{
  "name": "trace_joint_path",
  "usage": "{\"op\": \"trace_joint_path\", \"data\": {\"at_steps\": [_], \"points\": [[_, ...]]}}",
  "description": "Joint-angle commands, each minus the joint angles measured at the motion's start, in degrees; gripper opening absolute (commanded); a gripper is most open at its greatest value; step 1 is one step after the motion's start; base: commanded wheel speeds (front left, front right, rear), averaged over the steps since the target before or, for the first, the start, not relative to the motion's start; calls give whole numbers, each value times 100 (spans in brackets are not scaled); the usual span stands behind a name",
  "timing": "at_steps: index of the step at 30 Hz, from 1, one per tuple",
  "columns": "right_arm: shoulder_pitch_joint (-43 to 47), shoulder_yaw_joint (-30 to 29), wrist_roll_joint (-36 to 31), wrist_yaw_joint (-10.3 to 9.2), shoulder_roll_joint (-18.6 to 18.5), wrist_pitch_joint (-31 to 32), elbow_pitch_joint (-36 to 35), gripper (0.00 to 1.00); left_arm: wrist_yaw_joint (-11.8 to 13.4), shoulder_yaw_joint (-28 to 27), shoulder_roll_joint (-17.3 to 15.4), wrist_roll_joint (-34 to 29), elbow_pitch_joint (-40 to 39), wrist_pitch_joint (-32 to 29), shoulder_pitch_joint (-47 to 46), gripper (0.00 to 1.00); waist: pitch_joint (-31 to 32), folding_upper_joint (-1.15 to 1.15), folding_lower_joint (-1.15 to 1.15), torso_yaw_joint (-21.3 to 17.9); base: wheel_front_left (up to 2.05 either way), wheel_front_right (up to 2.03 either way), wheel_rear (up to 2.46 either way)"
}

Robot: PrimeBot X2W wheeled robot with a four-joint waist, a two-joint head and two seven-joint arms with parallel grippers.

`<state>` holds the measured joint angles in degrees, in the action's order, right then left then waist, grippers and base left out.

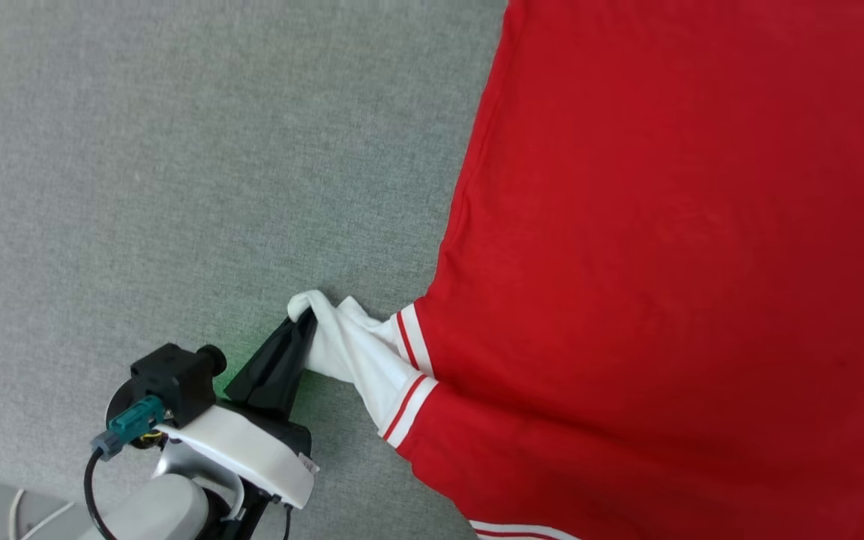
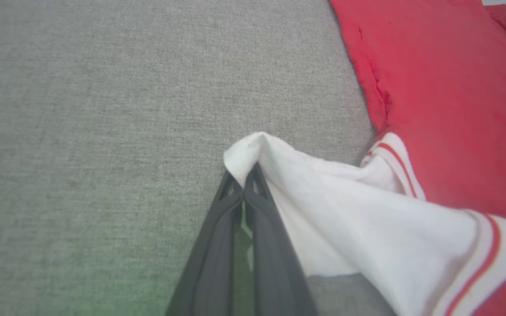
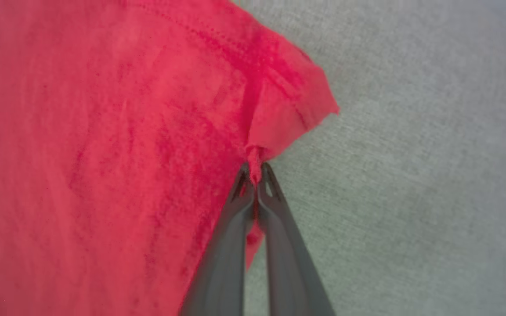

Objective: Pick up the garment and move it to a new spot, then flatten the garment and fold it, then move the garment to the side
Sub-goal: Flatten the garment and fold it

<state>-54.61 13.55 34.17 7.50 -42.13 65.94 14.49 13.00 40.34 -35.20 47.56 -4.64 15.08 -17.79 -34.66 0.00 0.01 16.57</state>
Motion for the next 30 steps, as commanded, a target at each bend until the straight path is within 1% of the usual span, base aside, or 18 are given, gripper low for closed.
{"op": "trace_joint_path", "data": {"at_steps": [1, 4, 7, 11, 14, 17, 20, 22, 25, 27, 30], "points": [[77, 70, 37, -2, -29, -81, -32, 0, -20, -29, 33, -19, 50, 11, 112, 0, 228, 0, -1, -107, 0, 0, 0], [103, 264, 158, -2, -86, -268, -177, 0, -17, -72, 44, 17, 105, 12, 237, 0, 579, 0, -1, -222, 0, 0, 0], [268, 557, 373, -2, -297, -419, -441, 0, 11, -75, 52, 76, 147, 12, 389, 0, 956, 0, -1, -347, 0, 0, 0], [728, 954, 742, -2, -801, -591, -938, 0, 73, -105, -12, 171, 187, 12, 659, 0, 1455, 0, -1, -533, 0, 0, 0], [1234, 1095, 1040, -2, -1234, -763, -1339, 0, 134, -124, -84, 232, 181, 6, 851, 0, 1745, 0, -1, -662, 0, 0, 0], [1926, 1075, 1294, -3, -1702, -960, -1641, 0, 193, -157, -142, 303, 142, 4, 1031, 0, 1927, 0, -1, -788, 0, 0, 0], [2779, 921, 1573, -2, -2046, -1208, -1767, 0, 234, -201, -179, 357, 125, 5, 1179, 0, 2057, 0, -1, -898, 0, 0, 0], [3389, 770, 1710, -2, -2163, -1410, -1733, 0, 266, -244, -210, 382, 118, 6, 1280, 0, 2128, 0, -1, -980, 0, 0, 0], [4374, 607, 1881, -2, -2202, -1695, -1589, 0, 274, -288, -237, 398, 106, 7, 1395, 0, 2211, 0, -1, -1068, 0, 0, 0], [5024, 568, 1942, -2, -2131, -1880, -1498, 0, 271, -301, -237, 404, 106, 8, 1428, 0, 2235, 0, -1, -1100, 0, 0, 0], [5874, 495, 1998, -3, -1921, -2179, -1347, 0, 237, -295, -227, 374, 142, 9, 1452, 0, 2241, 0, -1, -1112, 0, 0, 0]]}}
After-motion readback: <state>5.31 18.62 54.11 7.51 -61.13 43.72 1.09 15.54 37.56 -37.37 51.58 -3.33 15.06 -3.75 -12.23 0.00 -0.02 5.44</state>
